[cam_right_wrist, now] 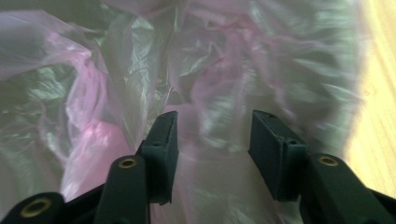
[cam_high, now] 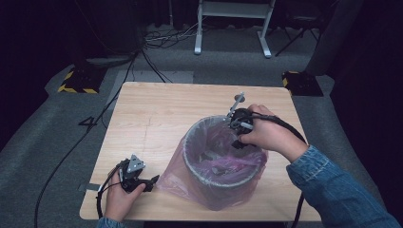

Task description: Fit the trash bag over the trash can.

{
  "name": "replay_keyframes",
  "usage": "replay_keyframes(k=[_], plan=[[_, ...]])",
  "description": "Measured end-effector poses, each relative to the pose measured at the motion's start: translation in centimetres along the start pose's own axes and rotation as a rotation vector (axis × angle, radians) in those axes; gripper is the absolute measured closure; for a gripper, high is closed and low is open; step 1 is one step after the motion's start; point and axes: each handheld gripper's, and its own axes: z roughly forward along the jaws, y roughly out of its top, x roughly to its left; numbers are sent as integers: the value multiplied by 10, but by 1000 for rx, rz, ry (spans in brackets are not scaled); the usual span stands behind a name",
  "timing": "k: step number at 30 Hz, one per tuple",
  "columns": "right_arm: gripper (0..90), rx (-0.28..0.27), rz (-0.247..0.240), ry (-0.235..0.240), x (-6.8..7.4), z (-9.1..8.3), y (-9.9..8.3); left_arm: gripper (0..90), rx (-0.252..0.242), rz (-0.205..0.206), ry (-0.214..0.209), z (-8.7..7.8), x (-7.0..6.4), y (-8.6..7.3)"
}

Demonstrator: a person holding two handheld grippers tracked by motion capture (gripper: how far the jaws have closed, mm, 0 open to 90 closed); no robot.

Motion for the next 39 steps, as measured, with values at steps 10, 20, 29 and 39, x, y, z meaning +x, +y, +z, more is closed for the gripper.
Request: replay_keyframes(k=[10,20,29,39], plan=[[532,120,-31,-37,12,19,10,161,0,0,0,0,0,0],[517,39,-94,-2,33,6,17,161,0,-1,1,0,0,0],[549,-22,-114,34,40,-24,9,161,0,0,1,0,0,0],[635,101,-153,36,44,7,14,161,1,0,1,0,0,0]])
